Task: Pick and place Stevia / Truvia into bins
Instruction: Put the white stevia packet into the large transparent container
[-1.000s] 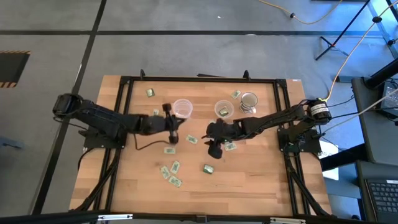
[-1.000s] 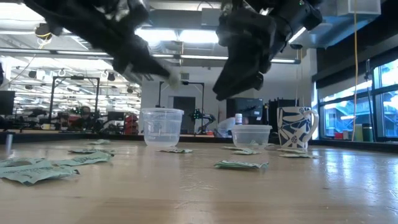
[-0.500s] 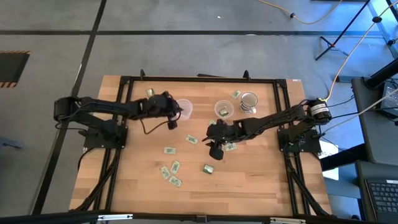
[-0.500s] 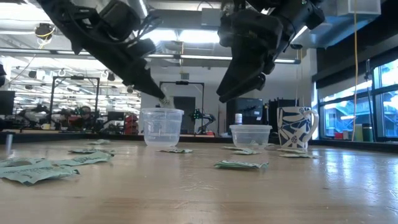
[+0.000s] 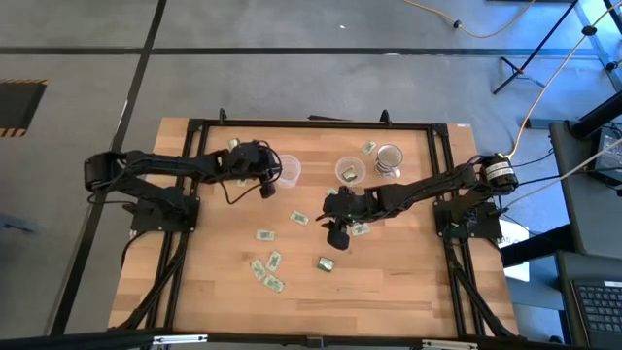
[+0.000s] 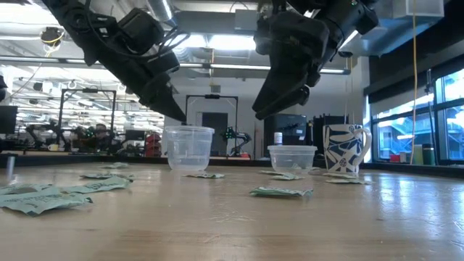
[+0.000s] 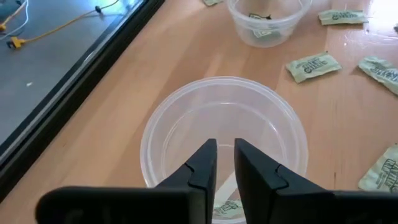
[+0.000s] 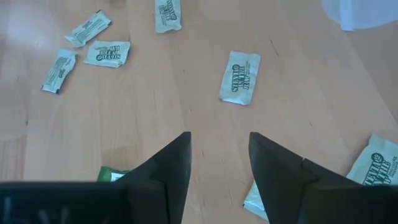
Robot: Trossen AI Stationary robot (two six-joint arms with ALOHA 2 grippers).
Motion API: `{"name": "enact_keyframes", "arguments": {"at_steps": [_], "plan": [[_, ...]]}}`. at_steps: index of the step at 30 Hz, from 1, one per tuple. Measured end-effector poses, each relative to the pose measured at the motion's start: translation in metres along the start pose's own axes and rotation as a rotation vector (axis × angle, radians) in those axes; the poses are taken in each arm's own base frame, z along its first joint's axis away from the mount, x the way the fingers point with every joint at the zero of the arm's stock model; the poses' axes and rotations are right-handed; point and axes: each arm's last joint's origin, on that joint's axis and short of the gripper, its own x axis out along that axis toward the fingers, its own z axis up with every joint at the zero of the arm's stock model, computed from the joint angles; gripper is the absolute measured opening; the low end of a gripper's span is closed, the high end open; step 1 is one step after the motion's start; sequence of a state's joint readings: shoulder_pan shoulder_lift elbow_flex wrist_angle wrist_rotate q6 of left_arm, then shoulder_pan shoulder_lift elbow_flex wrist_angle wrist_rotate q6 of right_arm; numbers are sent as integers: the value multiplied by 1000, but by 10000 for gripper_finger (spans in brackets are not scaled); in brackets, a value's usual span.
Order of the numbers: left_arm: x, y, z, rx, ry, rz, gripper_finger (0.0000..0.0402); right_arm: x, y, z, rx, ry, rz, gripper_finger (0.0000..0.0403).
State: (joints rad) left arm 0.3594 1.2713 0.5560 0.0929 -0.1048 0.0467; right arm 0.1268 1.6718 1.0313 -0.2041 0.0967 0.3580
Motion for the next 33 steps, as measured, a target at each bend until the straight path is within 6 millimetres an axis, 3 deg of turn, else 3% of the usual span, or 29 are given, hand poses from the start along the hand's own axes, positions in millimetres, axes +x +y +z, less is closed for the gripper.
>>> {"name": "enact_keyframes", "arguments": {"at_steps": [10,19,26,33], "plan": [[-20,7,3,-25,4,173,59,1,-1,-5,-5,37,-13,163],[-49,16,-18,-284,192,271,57,1,-2,-6,-14,39,-14,163],[-37,27,-36,-445,368,311,63,1,-2,-5,-52,33,-11,163],[-18,30,-51,-448,504,322,66,1,-2,-5,-52,30,-11,163]]}}
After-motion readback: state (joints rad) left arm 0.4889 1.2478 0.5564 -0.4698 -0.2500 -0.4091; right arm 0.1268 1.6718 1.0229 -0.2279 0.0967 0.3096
